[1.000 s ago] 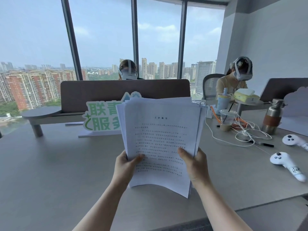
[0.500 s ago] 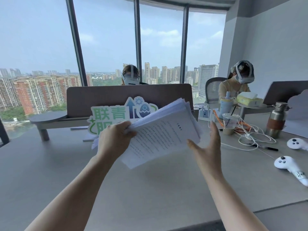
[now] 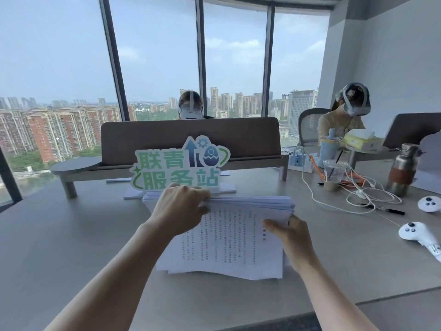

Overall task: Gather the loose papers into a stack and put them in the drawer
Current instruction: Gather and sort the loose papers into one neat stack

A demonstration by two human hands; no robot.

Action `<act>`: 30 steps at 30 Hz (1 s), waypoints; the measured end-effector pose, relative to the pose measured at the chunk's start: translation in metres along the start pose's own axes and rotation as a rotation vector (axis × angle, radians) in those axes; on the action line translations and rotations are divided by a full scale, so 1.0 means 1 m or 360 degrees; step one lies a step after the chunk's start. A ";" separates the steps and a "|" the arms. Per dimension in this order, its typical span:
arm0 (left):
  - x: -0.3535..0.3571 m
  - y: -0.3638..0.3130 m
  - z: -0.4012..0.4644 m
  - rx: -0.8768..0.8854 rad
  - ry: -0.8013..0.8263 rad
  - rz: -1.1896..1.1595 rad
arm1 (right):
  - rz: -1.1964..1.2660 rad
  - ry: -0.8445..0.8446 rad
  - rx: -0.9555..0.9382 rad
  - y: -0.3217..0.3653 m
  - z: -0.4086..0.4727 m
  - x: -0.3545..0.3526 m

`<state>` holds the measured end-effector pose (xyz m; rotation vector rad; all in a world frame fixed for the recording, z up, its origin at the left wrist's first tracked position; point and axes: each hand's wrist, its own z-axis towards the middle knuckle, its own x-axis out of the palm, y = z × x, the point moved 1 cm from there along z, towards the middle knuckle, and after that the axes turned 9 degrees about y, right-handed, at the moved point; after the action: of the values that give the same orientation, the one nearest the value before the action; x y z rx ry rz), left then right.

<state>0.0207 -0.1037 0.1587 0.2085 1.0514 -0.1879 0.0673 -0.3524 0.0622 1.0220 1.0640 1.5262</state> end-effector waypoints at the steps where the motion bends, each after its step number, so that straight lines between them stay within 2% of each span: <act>1: 0.004 0.002 -0.001 0.0021 -0.0019 0.0001 | 0.0014 -0.0006 -0.0001 -0.001 0.000 0.001; 4: 0.012 0.015 -0.005 -0.0050 -0.0121 -0.0001 | 0.0043 -0.0011 -0.0024 0.000 -0.001 0.005; 6: 0.016 0.029 -0.009 -0.0226 -0.0230 -0.0072 | 0.0061 -0.0021 -0.0044 -0.001 -0.001 0.006; 8: 0.019 0.043 -0.017 -0.0483 -0.0293 -0.0327 | 0.0080 -0.0030 -0.0060 -0.002 -0.002 0.006; 11: 0.036 0.066 -0.032 -0.0859 -0.0325 -0.1159 | 0.0122 -0.0046 -0.0072 -0.006 -0.002 0.004; 13: 0.051 0.070 -0.044 -0.0876 -0.0218 -0.1865 | 0.0128 -0.0045 -0.0069 -0.009 -0.001 0.003; 15: 0.065 0.064 -0.055 -0.0874 -0.0022 -0.2274 | 0.0120 -0.0034 -0.0069 -0.010 -0.001 0.003; 17: 0.079 0.062 -0.062 -0.0957 0.0002 -0.2336 | 0.0116 -0.0030 -0.0077 -0.009 -0.001 0.004; 21: 0.075 0.054 -0.059 -0.1015 -0.0331 -0.2328 | 0.0136 -0.0033 -0.0148 -0.003 0.001 0.006; 26: 0.057 0.047 -0.048 -0.0893 -0.0622 -0.2211 | 0.0066 -0.0027 -0.0265 0.010 0.013 0.004; 30: 0.082 0.040 -0.067 -0.1002 -0.0577 -0.2133 | -0.0025 0.0097 -0.0192 -0.013 0.003 0.000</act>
<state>0.0138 -0.0521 0.0582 -1.1033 0.6903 -1.0296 0.0732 -0.3504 0.0503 0.8874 1.0067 1.5973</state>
